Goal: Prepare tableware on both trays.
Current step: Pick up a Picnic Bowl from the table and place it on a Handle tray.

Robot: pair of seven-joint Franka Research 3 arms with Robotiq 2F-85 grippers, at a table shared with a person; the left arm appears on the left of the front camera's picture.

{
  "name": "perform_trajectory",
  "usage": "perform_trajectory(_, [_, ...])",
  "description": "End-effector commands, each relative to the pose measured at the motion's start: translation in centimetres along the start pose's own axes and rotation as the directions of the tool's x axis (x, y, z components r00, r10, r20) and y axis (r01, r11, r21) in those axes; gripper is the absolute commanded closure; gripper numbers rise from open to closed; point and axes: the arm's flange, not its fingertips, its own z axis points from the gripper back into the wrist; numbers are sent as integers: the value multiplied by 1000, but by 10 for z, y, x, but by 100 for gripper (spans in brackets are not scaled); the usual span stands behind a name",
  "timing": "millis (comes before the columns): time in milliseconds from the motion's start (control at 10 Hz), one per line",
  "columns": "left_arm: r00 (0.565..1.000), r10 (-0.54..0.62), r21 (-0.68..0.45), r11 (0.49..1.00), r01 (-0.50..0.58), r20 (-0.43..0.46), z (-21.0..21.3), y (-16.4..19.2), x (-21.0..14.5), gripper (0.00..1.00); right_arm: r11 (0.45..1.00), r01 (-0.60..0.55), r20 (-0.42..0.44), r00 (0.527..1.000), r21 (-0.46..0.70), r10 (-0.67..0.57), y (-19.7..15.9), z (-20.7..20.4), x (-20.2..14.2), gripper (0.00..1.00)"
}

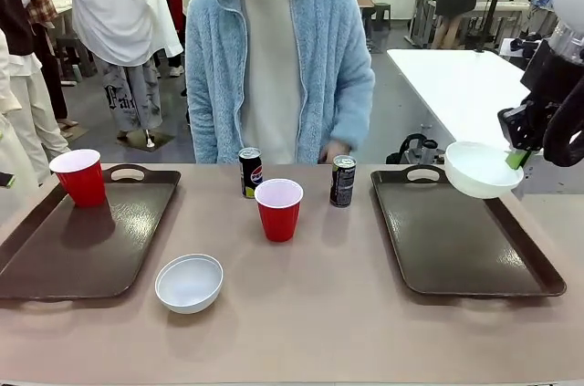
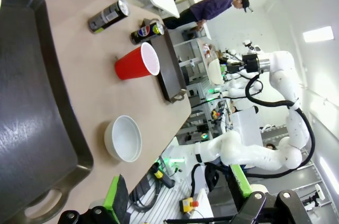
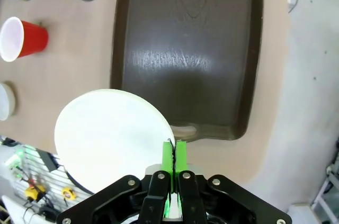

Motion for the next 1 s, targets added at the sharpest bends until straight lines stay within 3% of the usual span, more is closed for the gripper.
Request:
perform_trajectory(0, [1000,-7,-18,1000,8,11,0,-2,1,0,997,7,-32,999,-79,-10,-11,-33,32,98])
perform_trajectory(300, [1000,-7,-18,1000,8,11,0,-2,1,0,994,6,-53,999,-113,-12,-24,-72,54,98])
perform_trajectory(900, [1000,-7,-18,1000,8,11,0,-2,1,0,989,62,-5,998,-134,-63,-47,-126,99,98])
